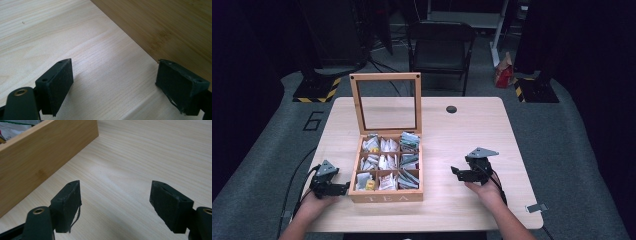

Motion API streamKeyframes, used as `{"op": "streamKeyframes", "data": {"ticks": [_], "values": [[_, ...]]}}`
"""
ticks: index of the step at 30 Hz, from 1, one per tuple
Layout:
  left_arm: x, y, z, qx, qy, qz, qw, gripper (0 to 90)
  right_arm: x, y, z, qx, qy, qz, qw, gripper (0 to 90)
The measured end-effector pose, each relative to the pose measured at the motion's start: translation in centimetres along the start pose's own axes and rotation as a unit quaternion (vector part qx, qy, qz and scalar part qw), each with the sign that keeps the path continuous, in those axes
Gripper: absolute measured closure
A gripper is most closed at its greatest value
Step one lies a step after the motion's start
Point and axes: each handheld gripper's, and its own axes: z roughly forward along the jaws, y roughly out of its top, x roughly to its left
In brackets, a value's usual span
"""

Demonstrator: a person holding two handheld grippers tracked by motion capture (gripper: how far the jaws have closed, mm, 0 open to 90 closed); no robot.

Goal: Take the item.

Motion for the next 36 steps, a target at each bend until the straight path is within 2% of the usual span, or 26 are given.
{"op": "streamKeyframes", "data": {"ticks": [6,18,28,36], "values": [[0.0,0.0,0.0,0.0,0.0,0.0,1.0,13.8,0.7,1.1,-0.9,-0.007,0.013,-0.003,0.9999,26.4],[0.0,0.0,0.0,-0.001,0.0,0.0,1.0,13.8,2.1,3.2,-2.6,-0.014,0.041,-0.025,0.9987,31.2],[0.0,0.0,0.0,-0.001,0.0,0.0,1.0,13.8,3.5,4.4,-3.0,-0.02,0.066,-0.035,0.997,31.9],[0.0,0.0,0.0,0.0,0.0,-0.001,1.0,13.8,4.6,5.2,-3.1,-0.025,0.086,-0.047,0.9948,37.2]]}}
